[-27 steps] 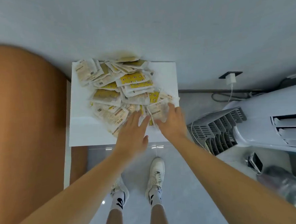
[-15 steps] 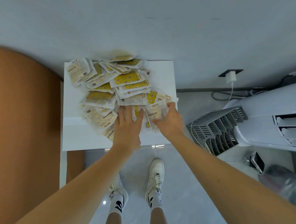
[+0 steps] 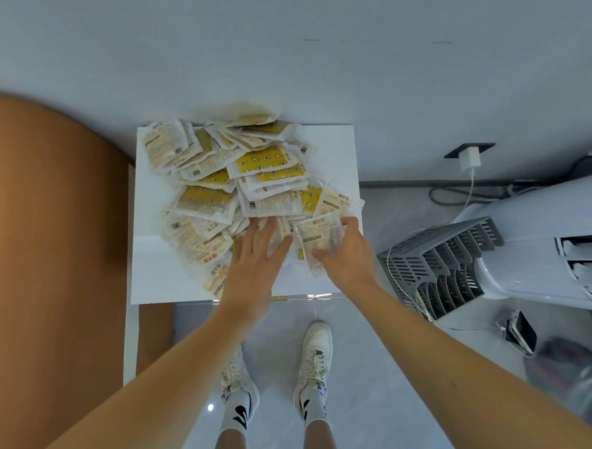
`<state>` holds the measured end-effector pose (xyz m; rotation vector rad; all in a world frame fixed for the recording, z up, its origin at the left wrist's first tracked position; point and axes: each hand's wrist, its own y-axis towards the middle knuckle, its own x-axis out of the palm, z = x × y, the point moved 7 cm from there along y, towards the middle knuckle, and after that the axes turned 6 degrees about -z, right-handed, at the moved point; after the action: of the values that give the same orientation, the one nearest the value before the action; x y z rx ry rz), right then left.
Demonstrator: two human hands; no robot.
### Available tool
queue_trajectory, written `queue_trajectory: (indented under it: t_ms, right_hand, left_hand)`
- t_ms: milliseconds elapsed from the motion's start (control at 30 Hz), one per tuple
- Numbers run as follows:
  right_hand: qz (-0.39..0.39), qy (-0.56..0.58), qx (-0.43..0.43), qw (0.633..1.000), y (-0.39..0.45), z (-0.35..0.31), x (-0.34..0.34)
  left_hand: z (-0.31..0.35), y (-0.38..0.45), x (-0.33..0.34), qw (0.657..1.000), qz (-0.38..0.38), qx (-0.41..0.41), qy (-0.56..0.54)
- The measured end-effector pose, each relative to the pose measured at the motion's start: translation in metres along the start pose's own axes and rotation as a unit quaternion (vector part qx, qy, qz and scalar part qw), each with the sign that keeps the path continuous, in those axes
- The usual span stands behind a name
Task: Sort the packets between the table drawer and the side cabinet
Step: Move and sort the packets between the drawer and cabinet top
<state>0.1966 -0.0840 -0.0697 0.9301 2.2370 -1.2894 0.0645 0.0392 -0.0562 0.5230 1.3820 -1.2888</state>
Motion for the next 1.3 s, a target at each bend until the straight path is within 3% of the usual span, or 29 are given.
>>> queue_trajectory:
  t_ms: [467, 700, 800, 900, 1067, 1200, 1300]
  right_hand:
    - [0.011, 0.049, -0.001, 0.999, -0.008, 0.006, 0.003]
    - [-0.007, 0.141, 0.005, 0.99, -0.006, 0.02, 0.005]
    - [-0.035, 0.208, 0.007, 0.978, -0.01, 0.022, 0.0]
    - [-0.04, 0.259, -0.001, 0.965, -0.021, 0.014, -0.014]
    - [-0.048, 0.324, 0.003, 0.945, -0.056, -0.022, -0.049]
    - [-0.08, 0.365, -0.02, 0.927, -0.103, -0.083, -0.091]
    - [-0.118, 0.358, -0.048, 0.925, -0.149, -0.14, -0.116]
  left_hand:
    - [-0.002, 0.008, 0.001, 0.998, -0.004, 0.039, 0.045]
    - [0.007, 0.006, -0.031, 0.989, 0.103, 0.089, -0.064]
    - [0.001, 0.006, -0.053, 0.974, 0.145, 0.042, -0.169]
    - [-0.009, 0.004, -0.072, 0.914, 0.152, -0.059, -0.371]
    - [-0.011, -0.022, -0.112, 0.76, 0.09, -0.12, -0.633]
    - [-0.013, -0.076, -0.174, 0.648, 0.078, -0.167, -0.739]
    - [-0.027, -0.128, -0.228, 0.619, 0.105, -0.198, -0.753]
